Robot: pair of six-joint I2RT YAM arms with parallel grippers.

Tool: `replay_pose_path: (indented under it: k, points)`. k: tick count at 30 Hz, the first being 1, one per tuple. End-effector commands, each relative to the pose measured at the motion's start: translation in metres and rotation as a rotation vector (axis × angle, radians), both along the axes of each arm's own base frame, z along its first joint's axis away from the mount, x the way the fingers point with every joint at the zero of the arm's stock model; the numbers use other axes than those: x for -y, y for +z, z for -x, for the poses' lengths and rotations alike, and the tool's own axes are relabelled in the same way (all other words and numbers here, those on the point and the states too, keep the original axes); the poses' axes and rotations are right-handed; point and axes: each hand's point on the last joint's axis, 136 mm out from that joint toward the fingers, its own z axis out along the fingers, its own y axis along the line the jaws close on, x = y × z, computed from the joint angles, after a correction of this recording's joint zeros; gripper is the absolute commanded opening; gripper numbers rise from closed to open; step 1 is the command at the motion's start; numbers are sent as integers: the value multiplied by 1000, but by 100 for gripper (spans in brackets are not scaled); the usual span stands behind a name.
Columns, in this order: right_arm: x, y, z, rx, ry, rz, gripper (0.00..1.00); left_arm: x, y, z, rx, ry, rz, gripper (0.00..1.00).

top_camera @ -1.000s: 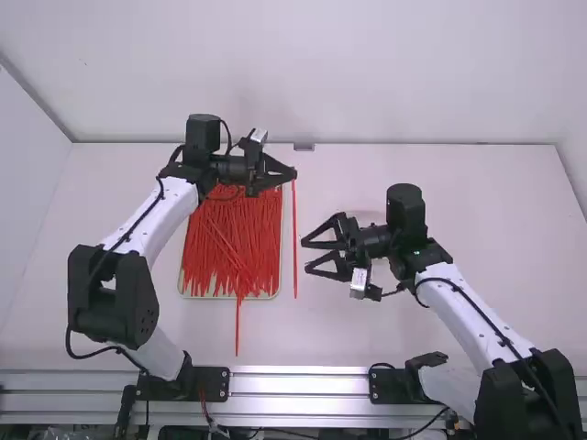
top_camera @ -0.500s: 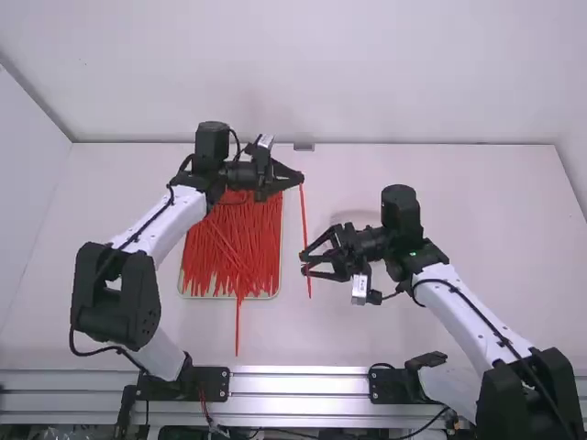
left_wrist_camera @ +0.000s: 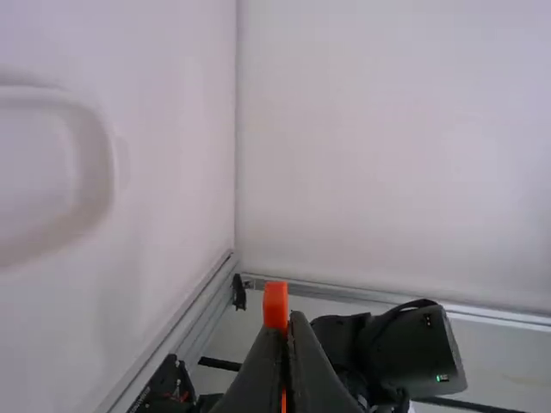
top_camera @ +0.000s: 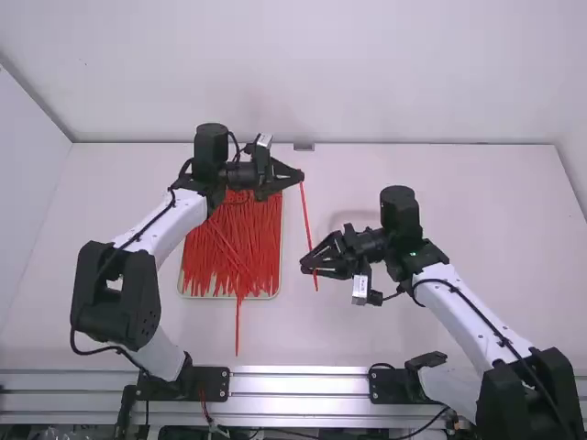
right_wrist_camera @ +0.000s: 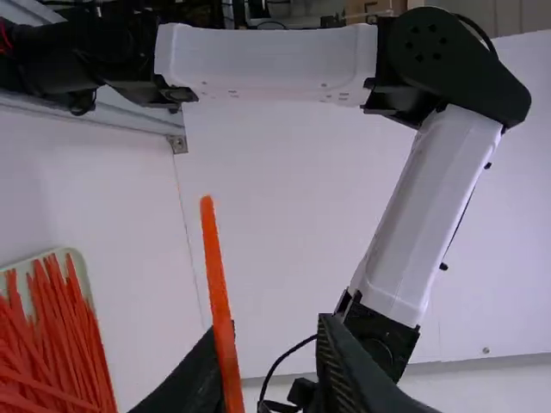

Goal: Fasten the cable tie

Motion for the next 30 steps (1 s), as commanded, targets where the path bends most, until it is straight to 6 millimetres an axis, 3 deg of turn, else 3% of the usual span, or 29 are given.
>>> replay_pose_path:
  k: [1, 2, 5, 30]
  points:
    - [0, 6, 1, 0, 17, -9, 17, 1, -1, 2, -6, -5, 2, 2]
    - [0, 6, 1, -2, 17, -9, 16, 1, -1, 2, -6, -5, 2, 2]
    - [0, 5, 1, -20, 17, -3, 0, 1, -1, 2, -5, -5, 1, 2]
    - [1, 3, 2, -47, 16, 7, 0, 0, -7, 5, 18, -16, -15, 2]
